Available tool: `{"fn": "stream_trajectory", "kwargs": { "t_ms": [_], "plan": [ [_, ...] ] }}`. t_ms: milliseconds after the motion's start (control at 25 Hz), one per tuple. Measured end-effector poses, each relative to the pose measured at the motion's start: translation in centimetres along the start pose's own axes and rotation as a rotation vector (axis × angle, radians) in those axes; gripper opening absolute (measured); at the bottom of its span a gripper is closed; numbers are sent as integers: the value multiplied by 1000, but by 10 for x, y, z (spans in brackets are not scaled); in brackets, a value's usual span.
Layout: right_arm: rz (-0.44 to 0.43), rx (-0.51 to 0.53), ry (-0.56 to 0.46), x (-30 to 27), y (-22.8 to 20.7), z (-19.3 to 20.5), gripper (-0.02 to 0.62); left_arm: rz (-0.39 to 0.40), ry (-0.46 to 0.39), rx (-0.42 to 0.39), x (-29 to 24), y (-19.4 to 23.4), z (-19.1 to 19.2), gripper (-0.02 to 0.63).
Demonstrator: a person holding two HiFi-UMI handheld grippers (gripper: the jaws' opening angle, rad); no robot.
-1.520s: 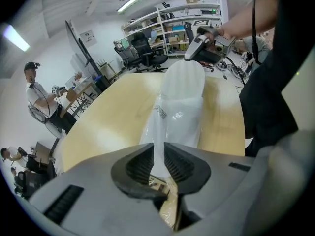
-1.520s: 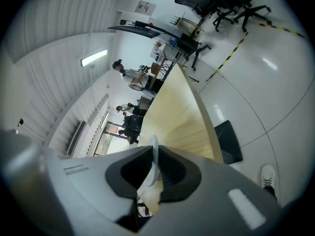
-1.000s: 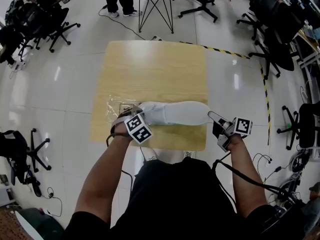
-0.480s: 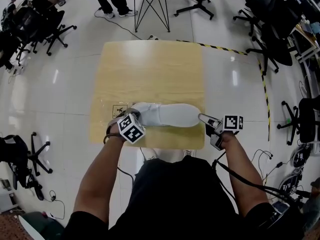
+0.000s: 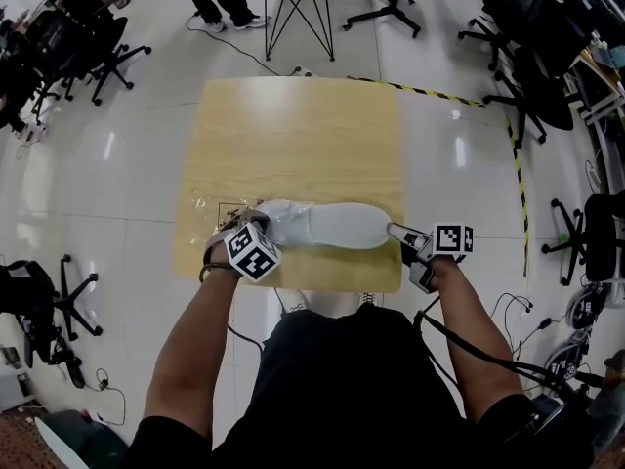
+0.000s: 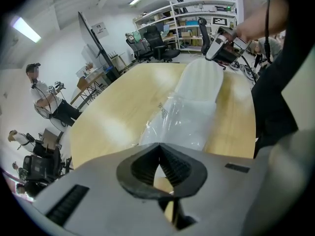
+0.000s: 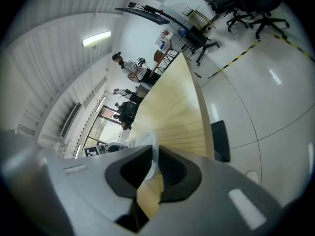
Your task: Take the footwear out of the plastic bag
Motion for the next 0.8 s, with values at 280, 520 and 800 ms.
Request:
{"fn": "stream_trajectory", "kwargs": {
  "t_ms": [280,520,800],
  "plan": [
    [34,38,-12,12,-14,-1,51,-10,5,24,1,2,12,8],
    [288,383,32,22,-8,-18,275,-2,-6,28,-2,-1,11,8],
    [-12,438,238,-87,105,43,153,-4,-47,42,1,1,11,8]
  ]
}}
Point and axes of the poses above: the fingertips, and each gripper's own axes: x backward along the fingers, y to its left, z out of its underside, the point moved 2 cm from there along x, backward along the fingers, and after that the axes turned 6 degrees about z, right-handed, at the moved point
